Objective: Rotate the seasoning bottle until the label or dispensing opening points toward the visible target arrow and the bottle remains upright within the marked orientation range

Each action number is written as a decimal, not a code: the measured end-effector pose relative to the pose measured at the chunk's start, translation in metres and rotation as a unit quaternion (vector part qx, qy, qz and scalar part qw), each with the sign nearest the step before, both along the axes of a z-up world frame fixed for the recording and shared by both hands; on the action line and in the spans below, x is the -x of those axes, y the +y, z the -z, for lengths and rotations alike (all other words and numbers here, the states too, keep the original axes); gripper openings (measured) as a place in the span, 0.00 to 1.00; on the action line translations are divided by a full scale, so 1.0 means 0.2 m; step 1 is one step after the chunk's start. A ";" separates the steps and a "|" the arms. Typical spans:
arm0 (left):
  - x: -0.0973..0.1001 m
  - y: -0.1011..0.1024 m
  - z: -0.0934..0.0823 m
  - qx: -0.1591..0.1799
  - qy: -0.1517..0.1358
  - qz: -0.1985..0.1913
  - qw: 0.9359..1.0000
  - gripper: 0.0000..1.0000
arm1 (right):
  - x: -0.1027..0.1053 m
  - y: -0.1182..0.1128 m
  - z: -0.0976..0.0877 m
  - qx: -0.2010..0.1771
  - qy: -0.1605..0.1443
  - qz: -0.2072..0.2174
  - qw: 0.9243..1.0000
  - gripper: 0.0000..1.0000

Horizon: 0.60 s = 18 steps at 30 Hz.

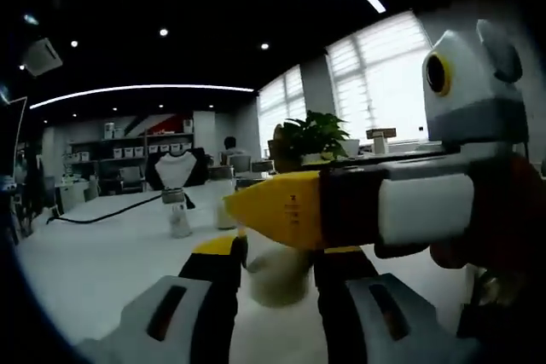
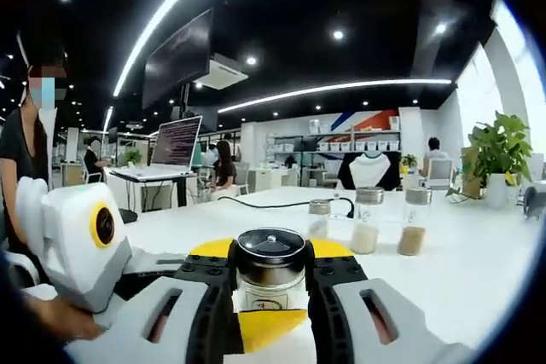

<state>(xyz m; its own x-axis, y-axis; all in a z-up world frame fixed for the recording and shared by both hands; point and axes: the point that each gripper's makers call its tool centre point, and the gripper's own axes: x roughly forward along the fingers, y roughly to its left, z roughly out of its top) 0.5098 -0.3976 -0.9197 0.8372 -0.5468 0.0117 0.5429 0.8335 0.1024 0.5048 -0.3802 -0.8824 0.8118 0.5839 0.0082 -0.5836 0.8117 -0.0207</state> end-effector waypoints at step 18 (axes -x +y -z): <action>0.01 0.00 -0.03 0.022 0.011 0.012 1.000 0.35 | 0.02 -0.03 -0.05 -0.034 -0.008 -0.005 0.999 0.28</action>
